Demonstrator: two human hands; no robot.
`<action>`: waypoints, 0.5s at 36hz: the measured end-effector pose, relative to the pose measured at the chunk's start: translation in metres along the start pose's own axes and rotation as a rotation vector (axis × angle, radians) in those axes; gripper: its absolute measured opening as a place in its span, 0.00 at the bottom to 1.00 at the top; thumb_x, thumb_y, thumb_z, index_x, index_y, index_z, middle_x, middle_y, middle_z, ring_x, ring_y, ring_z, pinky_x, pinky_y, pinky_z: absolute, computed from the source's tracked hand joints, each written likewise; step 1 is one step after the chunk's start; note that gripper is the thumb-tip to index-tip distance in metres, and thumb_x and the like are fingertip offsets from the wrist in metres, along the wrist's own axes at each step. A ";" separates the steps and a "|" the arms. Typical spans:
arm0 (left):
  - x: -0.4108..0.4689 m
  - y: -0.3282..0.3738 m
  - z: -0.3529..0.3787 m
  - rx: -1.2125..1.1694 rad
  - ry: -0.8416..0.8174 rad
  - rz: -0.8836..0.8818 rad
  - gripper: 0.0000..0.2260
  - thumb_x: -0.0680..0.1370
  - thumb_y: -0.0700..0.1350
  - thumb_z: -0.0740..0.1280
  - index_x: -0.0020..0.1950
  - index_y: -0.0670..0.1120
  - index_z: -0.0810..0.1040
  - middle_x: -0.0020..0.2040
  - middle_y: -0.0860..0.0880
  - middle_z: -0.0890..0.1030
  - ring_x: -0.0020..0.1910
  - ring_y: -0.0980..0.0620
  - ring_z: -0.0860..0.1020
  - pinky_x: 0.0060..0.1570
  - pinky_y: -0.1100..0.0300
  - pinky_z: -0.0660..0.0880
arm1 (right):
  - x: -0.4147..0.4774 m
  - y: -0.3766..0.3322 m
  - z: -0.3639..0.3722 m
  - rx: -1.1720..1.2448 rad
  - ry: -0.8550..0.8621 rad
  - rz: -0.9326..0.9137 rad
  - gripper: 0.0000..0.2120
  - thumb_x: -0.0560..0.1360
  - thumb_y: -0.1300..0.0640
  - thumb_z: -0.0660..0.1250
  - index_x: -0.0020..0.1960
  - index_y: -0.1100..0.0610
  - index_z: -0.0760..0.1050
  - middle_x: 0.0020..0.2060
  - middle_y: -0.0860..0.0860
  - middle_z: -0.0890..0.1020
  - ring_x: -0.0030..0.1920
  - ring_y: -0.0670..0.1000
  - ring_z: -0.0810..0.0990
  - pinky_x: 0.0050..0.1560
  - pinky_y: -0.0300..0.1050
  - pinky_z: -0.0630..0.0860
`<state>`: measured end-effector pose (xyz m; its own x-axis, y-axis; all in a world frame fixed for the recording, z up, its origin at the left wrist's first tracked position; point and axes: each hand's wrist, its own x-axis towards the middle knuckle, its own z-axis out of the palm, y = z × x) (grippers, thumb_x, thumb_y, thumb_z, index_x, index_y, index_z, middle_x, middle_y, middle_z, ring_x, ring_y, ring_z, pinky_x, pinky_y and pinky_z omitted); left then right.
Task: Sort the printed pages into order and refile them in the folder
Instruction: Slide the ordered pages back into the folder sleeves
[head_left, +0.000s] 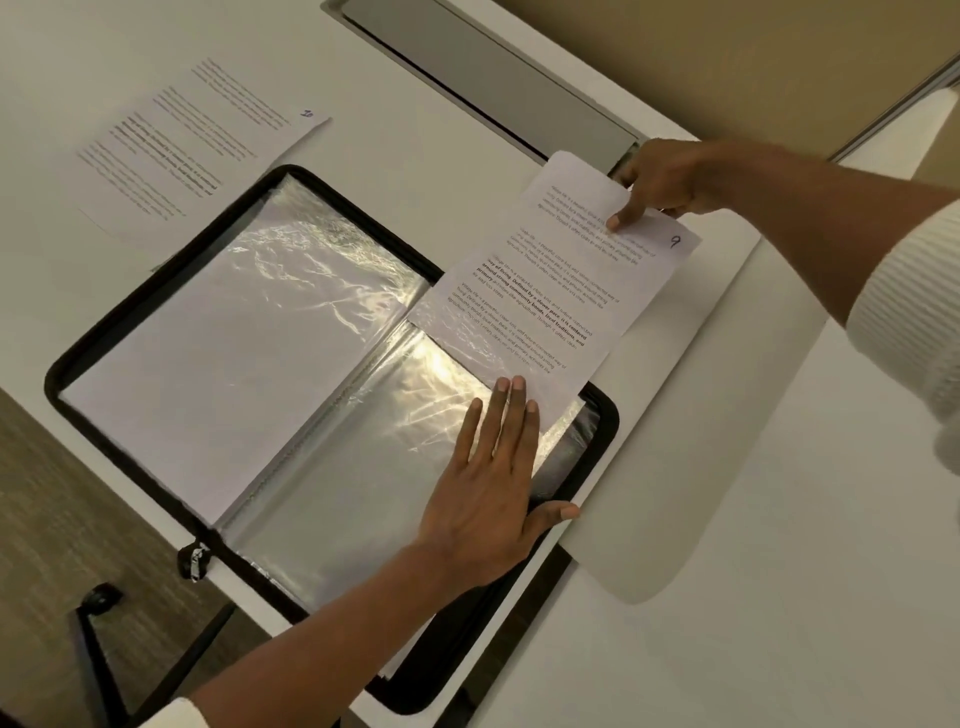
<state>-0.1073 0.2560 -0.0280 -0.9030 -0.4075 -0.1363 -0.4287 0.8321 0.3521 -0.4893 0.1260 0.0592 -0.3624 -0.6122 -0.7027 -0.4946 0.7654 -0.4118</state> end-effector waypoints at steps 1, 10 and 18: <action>0.000 0.000 0.000 -0.010 0.011 -0.004 0.46 0.83 0.72 0.49 0.85 0.38 0.42 0.85 0.38 0.36 0.84 0.41 0.36 0.83 0.39 0.50 | 0.002 0.000 0.001 -0.007 0.001 -0.003 0.17 0.74 0.65 0.78 0.63 0.60 0.82 0.54 0.53 0.86 0.54 0.56 0.84 0.56 0.53 0.80; 0.054 -0.018 -0.030 -0.125 0.245 -0.002 0.15 0.82 0.49 0.69 0.65 0.42 0.79 0.66 0.42 0.79 0.71 0.41 0.73 0.71 0.43 0.71 | 0.010 0.005 0.004 -0.024 0.021 -0.065 0.18 0.74 0.64 0.78 0.63 0.60 0.82 0.58 0.54 0.85 0.57 0.59 0.85 0.58 0.54 0.81; 0.109 -0.019 -0.055 0.094 0.040 0.105 0.15 0.82 0.57 0.66 0.61 0.47 0.80 0.53 0.49 0.84 0.54 0.47 0.79 0.63 0.48 0.69 | 0.010 0.008 0.000 0.033 0.016 -0.077 0.17 0.73 0.64 0.79 0.61 0.59 0.83 0.58 0.54 0.86 0.58 0.59 0.85 0.56 0.52 0.81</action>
<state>-0.1959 0.1749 0.0008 -0.9419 -0.3292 -0.0660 -0.3343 0.9017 0.2743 -0.4967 0.1265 0.0488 -0.3371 -0.6725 -0.6588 -0.4955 0.7218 -0.4832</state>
